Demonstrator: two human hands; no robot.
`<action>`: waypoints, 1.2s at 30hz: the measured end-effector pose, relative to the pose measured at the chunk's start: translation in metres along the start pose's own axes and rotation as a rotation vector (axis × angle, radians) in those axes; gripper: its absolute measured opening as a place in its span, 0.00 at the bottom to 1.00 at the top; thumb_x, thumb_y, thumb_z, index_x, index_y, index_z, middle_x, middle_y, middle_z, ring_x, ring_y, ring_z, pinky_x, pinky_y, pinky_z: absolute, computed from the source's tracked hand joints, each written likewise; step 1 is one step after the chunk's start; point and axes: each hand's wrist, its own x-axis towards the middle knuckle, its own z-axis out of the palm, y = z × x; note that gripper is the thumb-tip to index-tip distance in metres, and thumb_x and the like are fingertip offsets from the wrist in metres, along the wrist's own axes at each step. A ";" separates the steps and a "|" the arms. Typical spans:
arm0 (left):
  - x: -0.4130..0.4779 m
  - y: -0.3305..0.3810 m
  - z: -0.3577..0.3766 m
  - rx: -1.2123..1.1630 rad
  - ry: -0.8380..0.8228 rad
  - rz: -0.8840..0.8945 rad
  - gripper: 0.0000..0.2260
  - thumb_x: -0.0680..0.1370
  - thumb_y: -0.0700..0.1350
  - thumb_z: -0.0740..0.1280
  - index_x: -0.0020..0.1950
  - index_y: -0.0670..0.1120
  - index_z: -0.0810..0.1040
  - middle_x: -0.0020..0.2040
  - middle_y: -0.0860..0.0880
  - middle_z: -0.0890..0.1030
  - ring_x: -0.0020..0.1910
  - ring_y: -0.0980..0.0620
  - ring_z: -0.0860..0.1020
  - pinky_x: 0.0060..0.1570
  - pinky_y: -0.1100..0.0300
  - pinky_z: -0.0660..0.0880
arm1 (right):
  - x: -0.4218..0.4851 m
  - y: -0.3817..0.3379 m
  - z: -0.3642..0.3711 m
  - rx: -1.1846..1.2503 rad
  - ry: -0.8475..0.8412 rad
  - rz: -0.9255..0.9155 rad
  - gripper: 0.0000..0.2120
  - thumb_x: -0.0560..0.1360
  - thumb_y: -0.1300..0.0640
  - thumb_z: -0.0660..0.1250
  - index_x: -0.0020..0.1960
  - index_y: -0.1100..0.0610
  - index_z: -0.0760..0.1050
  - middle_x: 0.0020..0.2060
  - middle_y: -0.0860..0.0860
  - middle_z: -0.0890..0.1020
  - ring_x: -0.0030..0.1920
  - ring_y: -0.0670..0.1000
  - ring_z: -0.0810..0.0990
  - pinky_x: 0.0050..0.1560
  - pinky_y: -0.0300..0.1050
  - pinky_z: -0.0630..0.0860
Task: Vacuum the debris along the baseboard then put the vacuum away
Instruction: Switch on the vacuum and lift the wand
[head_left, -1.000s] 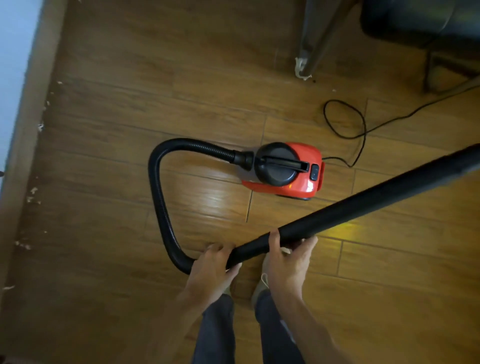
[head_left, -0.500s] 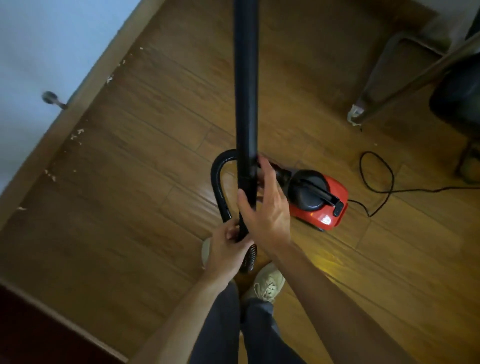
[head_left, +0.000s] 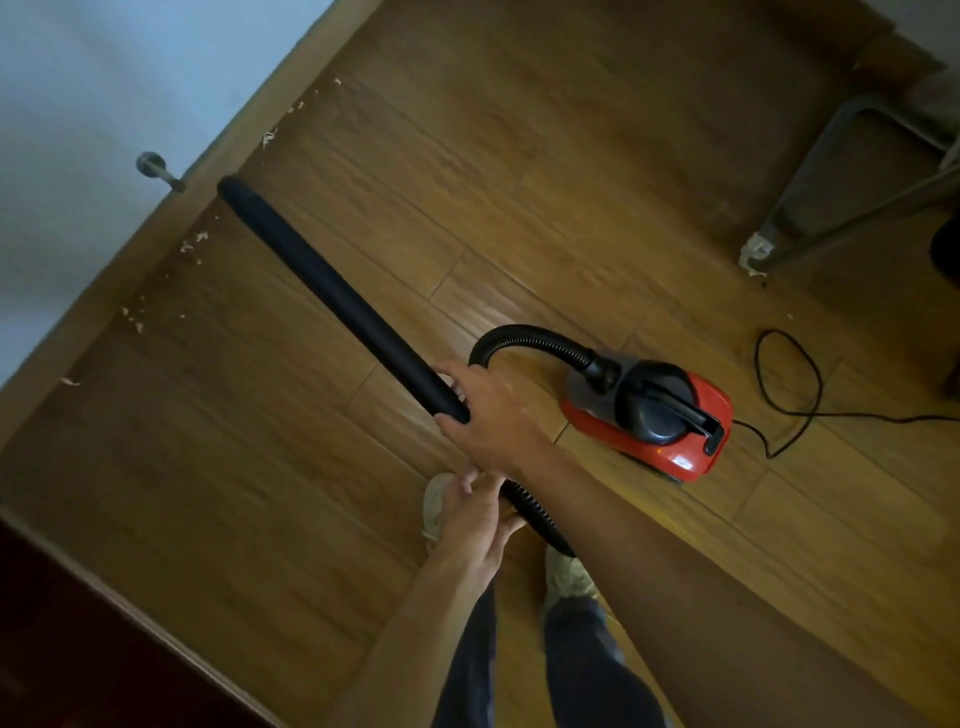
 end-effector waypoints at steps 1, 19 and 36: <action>0.003 -0.002 0.001 -0.025 -0.007 -0.011 0.13 0.81 0.41 0.65 0.65 0.41 0.74 0.54 0.40 0.83 0.57 0.42 0.81 0.59 0.38 0.76 | 0.000 0.004 0.002 -0.002 -0.022 0.010 0.25 0.76 0.56 0.68 0.72 0.50 0.67 0.54 0.48 0.75 0.54 0.49 0.74 0.55 0.48 0.72; 0.044 -0.057 0.077 0.049 0.153 -0.055 0.11 0.83 0.39 0.58 0.65 0.44 0.72 0.57 0.44 0.80 0.53 0.48 0.80 0.32 0.58 0.77 | 0.007 0.108 0.003 -0.052 -0.204 0.017 0.21 0.75 0.57 0.69 0.67 0.53 0.72 0.55 0.54 0.80 0.53 0.55 0.79 0.52 0.52 0.77; 0.091 -0.098 0.133 -0.005 0.150 -0.116 0.17 0.79 0.46 0.67 0.66 0.41 0.73 0.56 0.40 0.81 0.50 0.41 0.81 0.52 0.38 0.78 | -0.092 0.343 -0.120 0.339 1.140 0.947 0.11 0.72 0.64 0.64 0.53 0.60 0.79 0.39 0.52 0.81 0.36 0.48 0.79 0.43 0.43 0.77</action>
